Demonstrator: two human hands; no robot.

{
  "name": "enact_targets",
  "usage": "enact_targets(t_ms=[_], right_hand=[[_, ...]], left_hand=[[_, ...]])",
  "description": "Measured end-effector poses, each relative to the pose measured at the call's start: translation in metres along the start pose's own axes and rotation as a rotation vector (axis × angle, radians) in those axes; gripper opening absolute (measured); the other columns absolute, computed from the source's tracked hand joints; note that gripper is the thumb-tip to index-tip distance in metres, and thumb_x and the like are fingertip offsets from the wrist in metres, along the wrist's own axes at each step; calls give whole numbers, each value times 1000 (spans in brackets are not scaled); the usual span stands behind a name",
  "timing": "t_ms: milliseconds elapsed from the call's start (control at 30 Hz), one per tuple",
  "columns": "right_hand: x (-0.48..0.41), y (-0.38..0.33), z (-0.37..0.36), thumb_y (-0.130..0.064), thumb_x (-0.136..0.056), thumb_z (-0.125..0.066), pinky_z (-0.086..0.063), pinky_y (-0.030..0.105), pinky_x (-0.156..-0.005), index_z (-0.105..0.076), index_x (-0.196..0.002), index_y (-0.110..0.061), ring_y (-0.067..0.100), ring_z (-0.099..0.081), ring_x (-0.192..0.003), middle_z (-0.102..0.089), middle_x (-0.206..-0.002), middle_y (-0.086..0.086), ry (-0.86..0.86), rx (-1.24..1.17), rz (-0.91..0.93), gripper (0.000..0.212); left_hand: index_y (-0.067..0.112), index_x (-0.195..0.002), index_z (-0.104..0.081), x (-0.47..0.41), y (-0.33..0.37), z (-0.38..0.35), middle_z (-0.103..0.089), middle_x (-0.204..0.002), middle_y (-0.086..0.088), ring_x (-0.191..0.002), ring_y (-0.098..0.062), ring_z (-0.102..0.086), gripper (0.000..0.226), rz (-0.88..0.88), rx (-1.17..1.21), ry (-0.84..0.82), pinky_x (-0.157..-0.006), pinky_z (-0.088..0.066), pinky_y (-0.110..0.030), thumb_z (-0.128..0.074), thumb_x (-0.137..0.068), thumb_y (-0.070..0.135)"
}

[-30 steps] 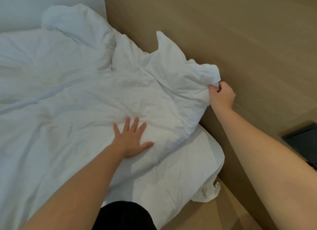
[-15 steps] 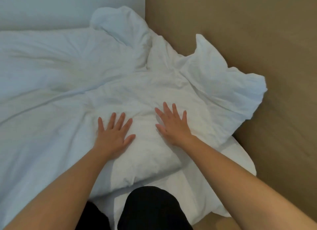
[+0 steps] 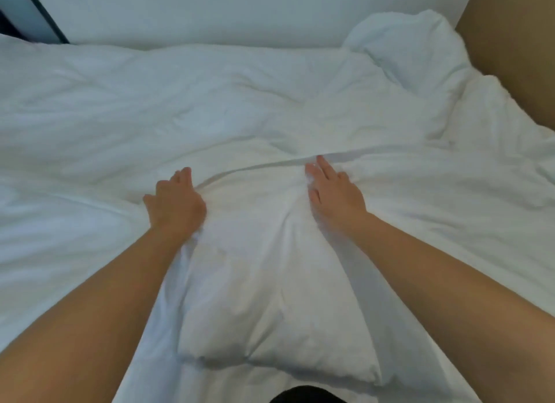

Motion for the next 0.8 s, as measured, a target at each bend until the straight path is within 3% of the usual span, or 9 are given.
enact_targets(t_ms=[133, 200, 267, 333, 433, 500, 600, 700, 800], right_hand=[[-56, -12, 5, -26, -101, -38, -43, 36, -78, -21, -152, -33, 31, -58, -110, -36, -148, 1, -48, -7, 44, 54], [-69, -11, 2, -29, -101, -39, -39, 32, -70, -35, -145, -30, 32, -61, -96, -45, -127, 6, -69, 54, 24, 45], [-74, -9, -4, -31, -102, -37, -36, 31, -68, -54, -125, -23, 31, -61, -90, -46, -112, 7, -119, 149, 39, 30], [-84, -4, 1, -29, -101, -39, -34, 30, -67, -61, -110, -19, 30, -61, -87, -48, -106, 6, -77, 155, 21, 26], [-111, 12, 32, -25, -99, -45, -39, 33, -68, -64, -102, -16, 34, -61, -87, -51, -109, 7, 165, 38, -167, 22], [-128, 24, 44, -23, -100, -46, -39, 36, -69, -62, -105, -12, 35, -59, -88, -49, -114, 10, 303, 6, -286, 20], [-131, 21, 13, -23, -100, -45, -40, 43, -84, -53, -128, -18, 35, -50, -113, -42, -133, 12, 217, 58, -348, 29], [-100, 7, -51, -38, -103, -27, -13, 52, -116, -17, -155, -27, 36, -12, -147, -8, -163, 9, -99, 141, -300, 54], [-94, 10, -58, -40, -102, -20, -2, 54, -119, -6, -157, -26, 37, -1, -149, 2, -164, 7, -162, 199, -269, 58]], left_hand=[[22, -136, -47, -43, -52, 0, -49, -140, -6, -123, -21, -48, 43, -152, -55, -724, -98, -36, -31, -53, -94, 16], [24, -126, -48, -44, -63, -7, -51, -132, 1, -120, -21, -48, 28, -225, -293, -840, -99, -34, -33, -46, -98, 28], [27, -118, -50, -42, -65, -11, -54, -122, 3, -118, -22, -51, 23, -335, -475, -768, -95, -34, -34, -38, -100, 35], [26, -116, -54, -49, -64, -4, -60, -118, -2, -110, -24, -58, 26, -413, -497, -500, -85, -40, -30, -38, -99, 36], [13, -109, -59, -105, -79, 29, -66, -104, -16, -99, -34, -63, 21, -190, -286, 48, -88, -41, -39, -44, -97, 23], [9, -110, -59, -149, -83, 44, -61, -107, -23, -106, -41, -57, 23, -9, -185, 266, -100, -34, -51, -45, -99, 23], [24, -148, -31, -168, -51, 1, -18, -157, -17, -145, -40, -10, 50, 92, -131, 191, -108, 3, -71, -34, -101, 40], [26, -156, 3, -132, -18, -85, 15, -162, -7, -147, -34, 14, 69, 195, 136, -95, -110, 3, -71, -25, -99, 53], [24, -154, 11, -112, -19, -98, 18, -161, -8, -148, -31, 13, 68, 133, 144, -201, -115, 4, -62, -19, -100, 51]])
Point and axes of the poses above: each hand's wrist, its own x-axis away from the middle knuckle, its own z-axis out of the back of the hand, y = z × x, the point moved 2 cm from there along -x, towards the middle knuckle
